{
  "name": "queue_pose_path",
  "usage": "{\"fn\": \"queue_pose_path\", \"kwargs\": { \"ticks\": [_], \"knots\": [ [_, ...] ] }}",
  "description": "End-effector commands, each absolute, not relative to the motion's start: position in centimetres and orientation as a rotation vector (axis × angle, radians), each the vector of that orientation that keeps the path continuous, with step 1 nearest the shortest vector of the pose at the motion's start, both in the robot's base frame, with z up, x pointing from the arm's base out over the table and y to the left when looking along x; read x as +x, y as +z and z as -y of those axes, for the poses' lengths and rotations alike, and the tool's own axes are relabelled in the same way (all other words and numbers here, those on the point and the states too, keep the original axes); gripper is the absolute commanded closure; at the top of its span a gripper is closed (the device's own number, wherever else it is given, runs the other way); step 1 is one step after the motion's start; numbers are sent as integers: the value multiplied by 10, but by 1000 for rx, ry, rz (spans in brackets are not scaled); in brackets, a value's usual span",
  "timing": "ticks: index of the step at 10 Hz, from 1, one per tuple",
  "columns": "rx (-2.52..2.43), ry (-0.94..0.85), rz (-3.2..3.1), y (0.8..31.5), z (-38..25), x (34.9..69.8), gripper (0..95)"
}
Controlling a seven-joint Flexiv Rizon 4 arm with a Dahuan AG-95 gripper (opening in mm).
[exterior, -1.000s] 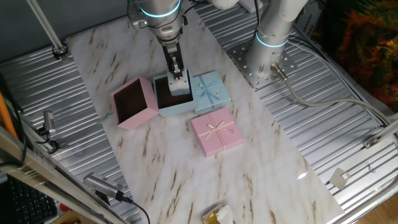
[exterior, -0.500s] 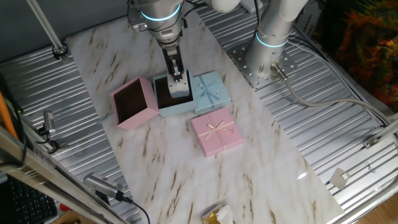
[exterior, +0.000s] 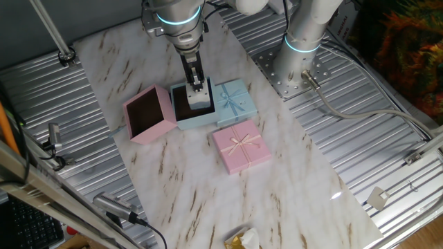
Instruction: Move an object from one box to another
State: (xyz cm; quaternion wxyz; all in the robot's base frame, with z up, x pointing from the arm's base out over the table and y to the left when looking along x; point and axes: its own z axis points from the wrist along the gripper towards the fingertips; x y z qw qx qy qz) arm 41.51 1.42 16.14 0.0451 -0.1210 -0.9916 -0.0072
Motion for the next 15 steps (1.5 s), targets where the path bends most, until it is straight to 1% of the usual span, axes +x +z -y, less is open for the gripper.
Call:
{"fn": "queue_pose_path", "kwargs": {
  "ticks": [1, 15],
  "knots": [
    [-370, -19, 3029, 160, -14, 415, 950],
    [-356, -16, 3032, 148, -10, 416, 950]
  ]
}}
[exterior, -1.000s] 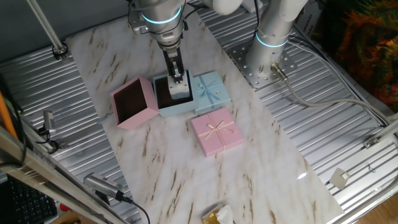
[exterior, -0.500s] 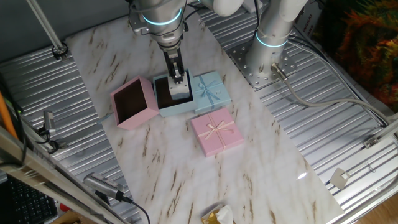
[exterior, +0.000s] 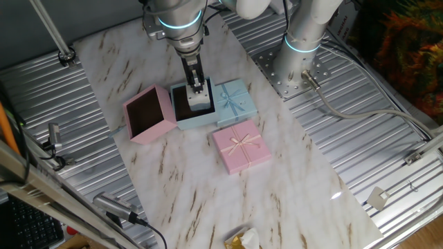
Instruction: Move an object from one box to another
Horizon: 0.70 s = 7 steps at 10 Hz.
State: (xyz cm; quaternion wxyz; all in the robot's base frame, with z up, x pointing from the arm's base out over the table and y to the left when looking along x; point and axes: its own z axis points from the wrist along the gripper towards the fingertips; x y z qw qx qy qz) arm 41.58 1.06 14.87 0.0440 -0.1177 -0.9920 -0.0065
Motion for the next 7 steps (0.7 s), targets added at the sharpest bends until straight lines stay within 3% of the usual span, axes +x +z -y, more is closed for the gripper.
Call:
{"fn": "queue_pose_path", "kwargs": {
  "ticks": [1, 7],
  "knots": [
    [-360, -24, 3031, 147, -9, 416, 950],
    [-356, -21, 3031, 143, -9, 416, 950]
  ]
}}
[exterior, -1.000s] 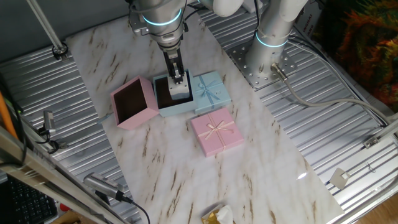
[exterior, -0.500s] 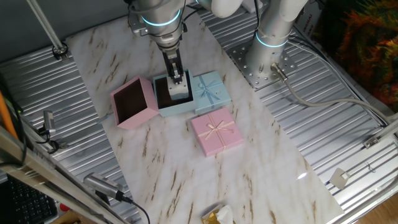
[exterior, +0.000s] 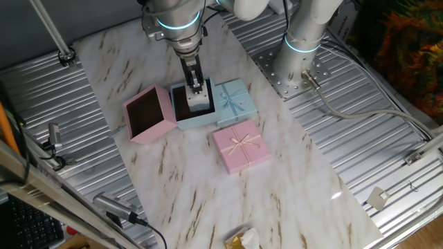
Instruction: Move an object from one box to another
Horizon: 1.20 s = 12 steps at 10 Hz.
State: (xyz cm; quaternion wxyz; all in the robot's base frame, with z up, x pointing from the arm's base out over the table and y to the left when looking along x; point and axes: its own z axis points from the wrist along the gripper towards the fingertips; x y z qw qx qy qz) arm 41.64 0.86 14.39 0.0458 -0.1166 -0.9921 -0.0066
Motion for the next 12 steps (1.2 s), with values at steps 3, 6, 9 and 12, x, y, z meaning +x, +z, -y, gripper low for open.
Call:
{"fn": "queue_pose_path", "kwargs": {
  "ticks": [3, 6, 9, 12],
  "knots": [
    [-353, -19, 3033, 139, -9, 415, 950],
    [-352, -23, 3031, 136, -9, 415, 950],
    [-350, -18, 3029, 134, -9, 415, 950],
    [-348, -19, 3026, 133, -9, 416, 950]
  ]
}}
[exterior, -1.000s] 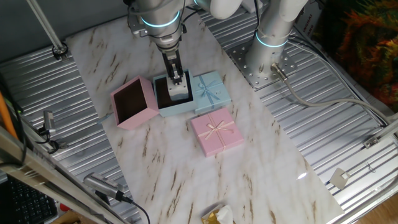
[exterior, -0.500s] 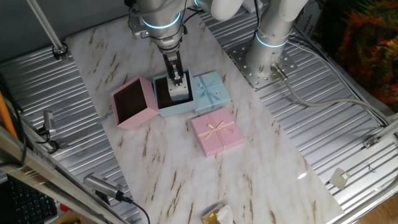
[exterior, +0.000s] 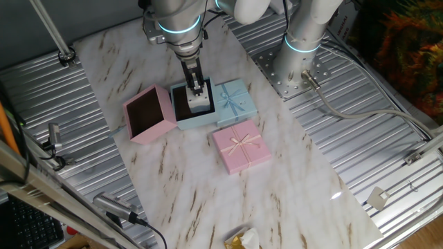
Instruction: Move an object from one box to another
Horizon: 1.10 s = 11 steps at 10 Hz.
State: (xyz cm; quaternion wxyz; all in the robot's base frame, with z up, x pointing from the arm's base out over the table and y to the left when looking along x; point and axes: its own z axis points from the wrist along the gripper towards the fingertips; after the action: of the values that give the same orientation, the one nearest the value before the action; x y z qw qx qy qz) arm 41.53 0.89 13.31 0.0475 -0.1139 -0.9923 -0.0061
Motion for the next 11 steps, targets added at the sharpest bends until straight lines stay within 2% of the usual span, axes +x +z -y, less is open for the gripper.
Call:
{"fn": "queue_pose_path", "kwargs": {
  "ticks": [1, 11],
  "knots": [
    [-347, -18, 3025, 132, -9, 416, 950],
    [-342, -17, 3032, 128, -10, 415, 950]
  ]
}}
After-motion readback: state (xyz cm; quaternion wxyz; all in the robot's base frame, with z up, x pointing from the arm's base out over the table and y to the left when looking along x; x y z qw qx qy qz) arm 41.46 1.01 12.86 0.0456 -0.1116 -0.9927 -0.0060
